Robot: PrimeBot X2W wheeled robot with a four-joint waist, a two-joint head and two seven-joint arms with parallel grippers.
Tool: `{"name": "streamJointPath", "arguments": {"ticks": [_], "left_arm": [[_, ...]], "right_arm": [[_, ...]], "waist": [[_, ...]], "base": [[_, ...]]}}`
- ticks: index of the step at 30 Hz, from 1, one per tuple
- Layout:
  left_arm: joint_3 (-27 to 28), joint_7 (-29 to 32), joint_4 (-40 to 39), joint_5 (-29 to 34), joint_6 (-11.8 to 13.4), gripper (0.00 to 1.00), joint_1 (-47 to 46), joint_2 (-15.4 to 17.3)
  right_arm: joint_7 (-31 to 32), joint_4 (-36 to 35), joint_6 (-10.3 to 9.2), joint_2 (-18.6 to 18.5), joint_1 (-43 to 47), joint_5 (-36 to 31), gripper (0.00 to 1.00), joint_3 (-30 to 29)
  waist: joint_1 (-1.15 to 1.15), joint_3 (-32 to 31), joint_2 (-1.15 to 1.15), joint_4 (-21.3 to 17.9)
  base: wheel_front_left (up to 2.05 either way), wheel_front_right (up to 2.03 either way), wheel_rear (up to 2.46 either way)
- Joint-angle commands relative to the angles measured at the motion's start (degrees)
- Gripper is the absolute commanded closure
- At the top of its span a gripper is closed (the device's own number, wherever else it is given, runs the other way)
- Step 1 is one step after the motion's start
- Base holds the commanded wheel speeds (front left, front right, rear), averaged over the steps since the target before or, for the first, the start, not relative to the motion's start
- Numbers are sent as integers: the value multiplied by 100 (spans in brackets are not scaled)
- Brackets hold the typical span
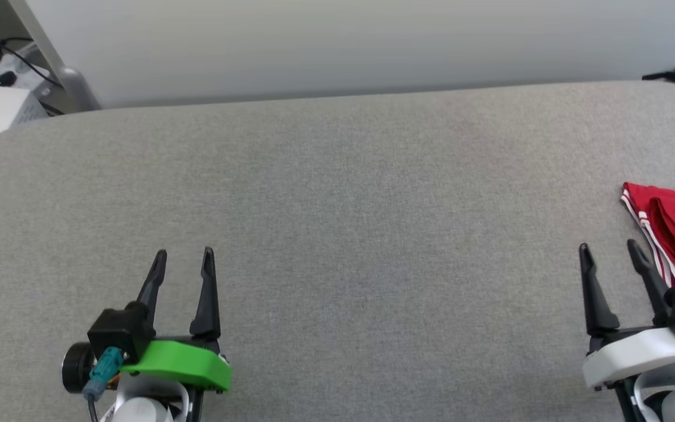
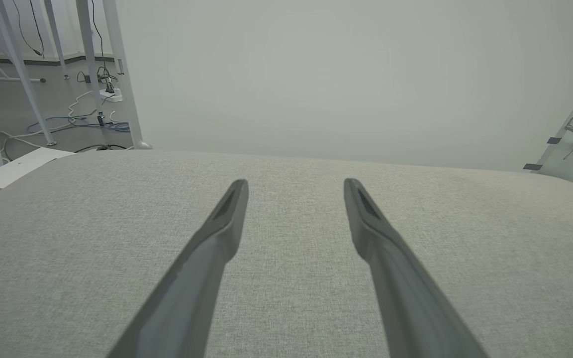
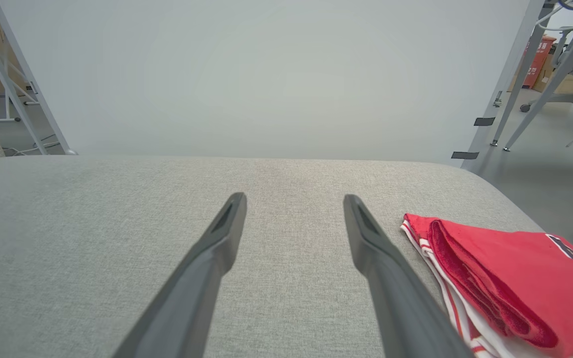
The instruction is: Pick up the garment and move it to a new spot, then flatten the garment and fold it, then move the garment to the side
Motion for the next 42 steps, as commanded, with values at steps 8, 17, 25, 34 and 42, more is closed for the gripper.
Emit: {"name": "streamJointPath", "arguments": {"ticks": [8,17,25,34,42], "left_arm": [[-3,-33,118,141,-33,0,391,-36],[-50,-33,180,126,-75,0,499,-64],[-72,-34,237,123,-115,0,471,-36],[-106,-34,276,139,-134,0,383,-8],[-91,17,264,102,-99,100,386,-30]], "right_arm": [[295,-651,-5,201,542,-88,0,193],[474,-1023,-5,309,862,-143,0,212],[543,-1082,-5,380,930,-159,0,233],[514,-1046,-5,422,907,-176,0,244],[554,-1029,0,427,834,-138,100,234]], "waist": [[1,-422,0,213],[1,-506,0,239],[1,-503,0,217],[1,-457,0,212],[1,-434,0,208]], "base": [[0,0,0],[0,0,0],[0,0,0],[0,0,0],[0,0,0]]}}
